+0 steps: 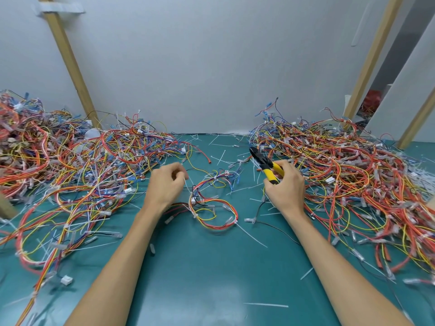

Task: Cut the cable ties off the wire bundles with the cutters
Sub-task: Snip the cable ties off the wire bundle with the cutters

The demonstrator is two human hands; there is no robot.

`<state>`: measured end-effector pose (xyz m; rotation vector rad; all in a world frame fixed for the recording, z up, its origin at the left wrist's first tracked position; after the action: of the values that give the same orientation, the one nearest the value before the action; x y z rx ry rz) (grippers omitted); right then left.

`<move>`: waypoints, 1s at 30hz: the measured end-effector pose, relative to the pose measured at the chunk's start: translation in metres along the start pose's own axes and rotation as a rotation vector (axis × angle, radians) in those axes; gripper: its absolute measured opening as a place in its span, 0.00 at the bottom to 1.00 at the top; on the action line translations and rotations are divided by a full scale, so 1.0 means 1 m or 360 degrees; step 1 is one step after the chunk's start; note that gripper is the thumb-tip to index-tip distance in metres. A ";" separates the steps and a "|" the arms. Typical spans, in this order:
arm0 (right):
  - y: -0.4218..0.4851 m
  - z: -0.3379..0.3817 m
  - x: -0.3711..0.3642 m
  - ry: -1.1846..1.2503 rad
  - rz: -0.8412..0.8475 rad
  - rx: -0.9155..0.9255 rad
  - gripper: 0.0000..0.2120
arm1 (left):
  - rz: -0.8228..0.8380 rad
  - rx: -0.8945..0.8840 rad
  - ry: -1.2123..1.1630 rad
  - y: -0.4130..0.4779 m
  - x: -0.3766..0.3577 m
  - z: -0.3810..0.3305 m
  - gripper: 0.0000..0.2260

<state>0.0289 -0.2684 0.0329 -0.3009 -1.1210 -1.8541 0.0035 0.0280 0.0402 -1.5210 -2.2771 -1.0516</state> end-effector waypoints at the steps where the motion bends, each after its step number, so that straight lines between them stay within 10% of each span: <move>1: 0.000 0.000 0.000 -0.0005 0.0003 -0.0003 0.14 | 0.0162 0.0029 0.0061 -0.001 -0.004 0.002 0.11; 5: 0.000 0.000 0.000 -0.0021 0.0013 -0.0008 0.15 | 0.0754 0.0094 0.0016 -0.006 -0.020 0.003 0.11; 14: -0.001 0.001 0.002 0.0000 0.0020 -0.0006 0.13 | 0.1184 0.0148 -0.0692 -0.025 -0.027 -0.029 0.08; 22: -0.001 0.000 0.001 -0.0005 0.0036 -0.0021 0.13 | 0.1060 0.0020 -0.0248 -0.024 -0.030 -0.027 0.07; 30: 0.000 0.001 0.000 -0.0068 0.0042 -0.0027 0.14 | 0.0163 -0.0354 0.0022 0.025 0.013 -0.063 0.03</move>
<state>0.0284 -0.2673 0.0336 -0.3651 -1.1258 -1.8421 0.0065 0.0014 0.1043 -1.6864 -2.1058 -1.3179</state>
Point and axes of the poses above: each hand's wrist, its own y-axis towards the middle knuckle, its own x-axis out of the back of the hand, z = x × y, the point moved 4 cm from there along y, towards the middle knuckle, and after that the axes turned 4 degrees about -y, right-handed, at the moved point
